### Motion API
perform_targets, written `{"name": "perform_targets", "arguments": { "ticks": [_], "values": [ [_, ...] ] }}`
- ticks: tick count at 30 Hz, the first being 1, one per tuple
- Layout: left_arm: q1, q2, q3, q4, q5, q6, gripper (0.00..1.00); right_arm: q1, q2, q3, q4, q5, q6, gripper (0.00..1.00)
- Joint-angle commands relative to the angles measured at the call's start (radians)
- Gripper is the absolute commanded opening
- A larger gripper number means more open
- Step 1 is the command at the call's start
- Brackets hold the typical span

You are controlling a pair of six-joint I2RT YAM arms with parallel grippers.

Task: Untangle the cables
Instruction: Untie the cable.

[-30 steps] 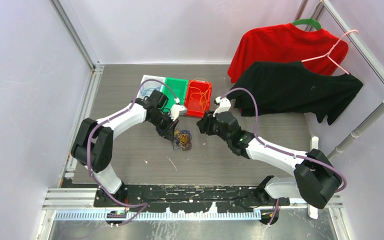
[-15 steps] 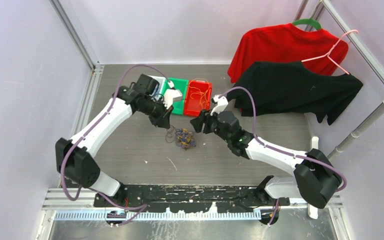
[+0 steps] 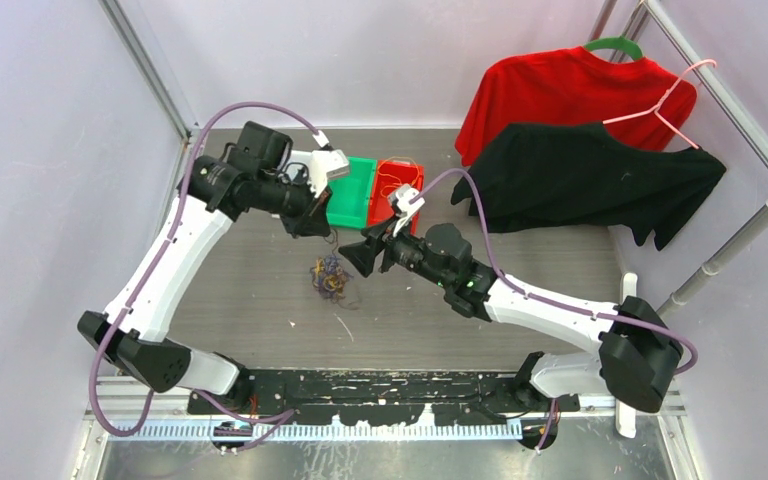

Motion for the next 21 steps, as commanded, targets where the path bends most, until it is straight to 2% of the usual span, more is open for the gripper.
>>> {"name": "perform_targets", "arguments": {
  "ticks": [1, 11, 21],
  "values": [
    [0.003, -0.048, 0.087, -0.041, -0.004, -0.026, 0.0, 0.025, -0.032, 0.058, 0.061, -0.04, -0.034, 0.73],
    [-0.021, -0.064, 0.218, -0.079, -0.004, -0.054, 0.0, 0.036, 0.113, 0.168, 0.073, 0.029, -0.023, 0.63],
    [-0.036, -0.052, 0.42, -0.058, 0.019, -0.088, 0.0, 0.036, 0.212, 0.136, 0.093, 0.078, -0.067, 0.45]
  ]
}}
